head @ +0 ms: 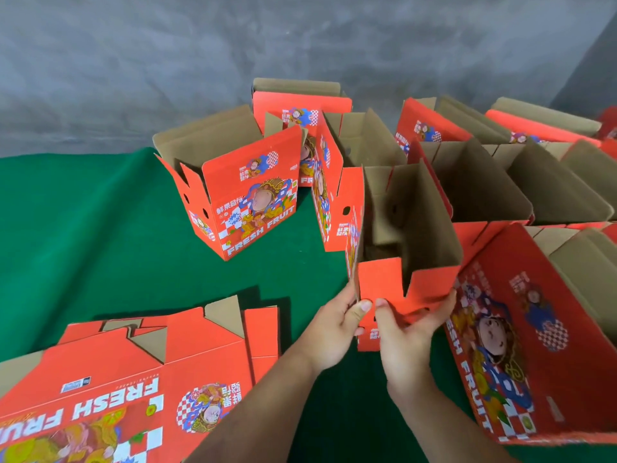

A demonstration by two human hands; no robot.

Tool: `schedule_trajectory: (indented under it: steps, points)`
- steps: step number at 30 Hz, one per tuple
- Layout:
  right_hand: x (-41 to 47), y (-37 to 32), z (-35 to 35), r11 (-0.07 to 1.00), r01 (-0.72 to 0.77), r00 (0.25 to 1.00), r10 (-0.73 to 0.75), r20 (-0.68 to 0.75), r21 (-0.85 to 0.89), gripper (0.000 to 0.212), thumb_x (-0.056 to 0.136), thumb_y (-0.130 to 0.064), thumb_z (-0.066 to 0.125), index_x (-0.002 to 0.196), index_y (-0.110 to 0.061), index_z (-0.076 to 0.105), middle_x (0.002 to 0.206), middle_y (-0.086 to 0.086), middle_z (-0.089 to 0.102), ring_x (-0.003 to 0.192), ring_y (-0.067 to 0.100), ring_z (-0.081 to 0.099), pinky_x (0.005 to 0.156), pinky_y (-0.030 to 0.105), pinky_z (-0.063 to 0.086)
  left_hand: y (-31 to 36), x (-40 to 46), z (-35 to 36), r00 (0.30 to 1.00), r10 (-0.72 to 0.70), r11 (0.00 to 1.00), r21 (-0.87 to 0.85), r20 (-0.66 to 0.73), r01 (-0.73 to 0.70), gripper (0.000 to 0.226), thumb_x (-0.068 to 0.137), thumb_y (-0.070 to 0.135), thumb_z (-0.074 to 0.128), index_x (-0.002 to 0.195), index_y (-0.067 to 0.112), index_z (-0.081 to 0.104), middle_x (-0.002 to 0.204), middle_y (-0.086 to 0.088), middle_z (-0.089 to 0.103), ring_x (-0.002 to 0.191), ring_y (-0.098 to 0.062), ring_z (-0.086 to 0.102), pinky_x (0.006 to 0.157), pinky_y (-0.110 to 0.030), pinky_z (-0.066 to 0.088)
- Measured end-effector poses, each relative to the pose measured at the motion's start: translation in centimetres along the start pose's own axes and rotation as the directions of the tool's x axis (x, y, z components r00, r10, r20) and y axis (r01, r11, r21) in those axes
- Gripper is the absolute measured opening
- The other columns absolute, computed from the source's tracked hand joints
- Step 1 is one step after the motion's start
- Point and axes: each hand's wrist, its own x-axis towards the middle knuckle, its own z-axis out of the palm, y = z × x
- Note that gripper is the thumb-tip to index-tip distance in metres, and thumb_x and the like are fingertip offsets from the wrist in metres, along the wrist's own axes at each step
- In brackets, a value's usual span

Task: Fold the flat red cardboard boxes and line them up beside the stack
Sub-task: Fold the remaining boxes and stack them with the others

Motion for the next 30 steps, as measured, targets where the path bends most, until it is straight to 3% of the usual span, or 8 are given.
schedule_trajectory:
  steps: [4,9,14,19,21,24,27,30]
  points:
    - [0.9,-0.6,-2.0,1.0,-0.013,0.998,0.013,-0.067,0.01,0.118,0.074,-0.038,0.074,0.159,-0.043,-0.008,0.144,-0.028,0.042,0.119,-0.018,0.054,0.092,0.009,0.047,1.3,0.9,2.4,0.998,0.059,0.987,0.147,-0.004,-0.058,0.057,0.108,0.047,0.046,0.161,0.052,0.025,0.155,0.006,0.055,0.137,-0.027,0.056,0.115,-0.049,0.047]
    - [-2.3,-0.2,-5.8,1.0,-0.009,0.987,0.004,-0.158,-0.028,0.11,0.083,-0.017,0.084,0.151,-0.059,0.009,0.122,-0.048,0.049,0.11,-0.018,0.058,0.09,0.023,0.045,0.7,-0.9,4.9,0.991,0.127,0.957,0.256,0.042,-0.133,0.06,0.107,0.056,0.041,0.161,0.057,0.014,0.166,0.018,0.035,0.153,-0.01,0.037,0.125,-0.036,0.033]
    - [-3.7,0.1,-6.3,1.0,-0.005,0.96,0.01,-0.279,0.019,0.115,0.079,0.006,0.079,0.149,-0.061,0.018,0.131,-0.029,0.054,0.109,-0.007,0.065,0.091,0.03,0.05,0.1,-1.6,5.2,0.98,0.167,0.975,0.128,0.106,-0.18,0.059,0.106,0.059,0.043,0.16,0.058,0.019,0.164,0.024,0.037,0.151,0.0,0.036,0.126,-0.038,0.033]
    - [-1.1,-0.1,-3.8,0.993,0.084,0.973,-0.098,-0.208,-0.079,0.111,0.086,-0.001,0.077,0.158,-0.046,0.005,0.155,-0.008,0.04,0.127,0.004,0.058,0.107,0.039,0.048,0.5,0.9,3.7,0.992,0.112,0.988,-0.115,0.066,-0.104,0.054,0.114,0.032,0.042,0.164,0.042,0.026,0.155,0.005,0.054,0.135,-0.027,0.06,0.11,-0.047,0.053]
    - [2.0,-1.0,-2.3,0.981,0.14,0.977,-0.158,-0.141,-0.132,0.109,0.093,-0.005,0.072,0.161,-0.037,-0.007,0.163,-0.004,0.029,0.131,-0.002,0.053,0.11,0.032,0.047,1.5,3.3,3.5,0.996,0.081,0.994,-0.077,0.023,-0.079,0.049,0.114,0.027,0.039,0.161,0.041,0.034,0.146,0.01,0.061,0.133,-0.015,0.061,0.11,-0.036,0.051]
    - [5.3,-1.3,-0.6,0.993,0.093,0.977,-0.106,-0.185,-0.076,0.112,0.097,-0.001,0.065,0.158,-0.036,-0.021,0.156,-0.021,0.026,0.12,-0.02,0.052,0.099,0.015,0.05,3.4,6.9,4.5,0.991,0.089,0.995,0.058,-0.102,-0.084,0.052,0.112,0.025,0.04,0.16,0.044,0.035,0.136,0.013,0.066,0.121,-0.001,0.062,0.107,-0.019,0.044]
    - [6.7,0.2,-1.0,0.991,-0.012,0.989,-0.007,-0.145,-0.135,0.11,0.098,-0.007,0.066,0.158,-0.036,-0.022,0.159,-0.003,0.036,0.118,-0.015,0.056,0.108,0.03,0.046,4.0,10.2,4.9,0.988,0.028,0.997,0.071,-0.149,-0.017,0.053,0.112,0.018,0.039,0.161,0.038,0.037,0.138,0.0,0.066,0.127,-0.019,0.062,0.111,-0.03,0.046]
    - [11.5,0.6,-2.9,0.956,-0.08,0.995,0.058,-0.083,-0.282,0.103,0.101,-0.019,0.064,0.16,-0.037,-0.019,0.159,-0.003,0.039,0.129,0.005,0.051,0.111,0.018,0.037,3.9,13.0,4.7,0.993,-0.041,0.989,0.135,-0.111,0.056,0.051,0.111,0.022,0.041,0.159,0.039,0.04,0.14,-0.005,0.066,0.129,-0.027,0.061,0.11,-0.036,0.047]
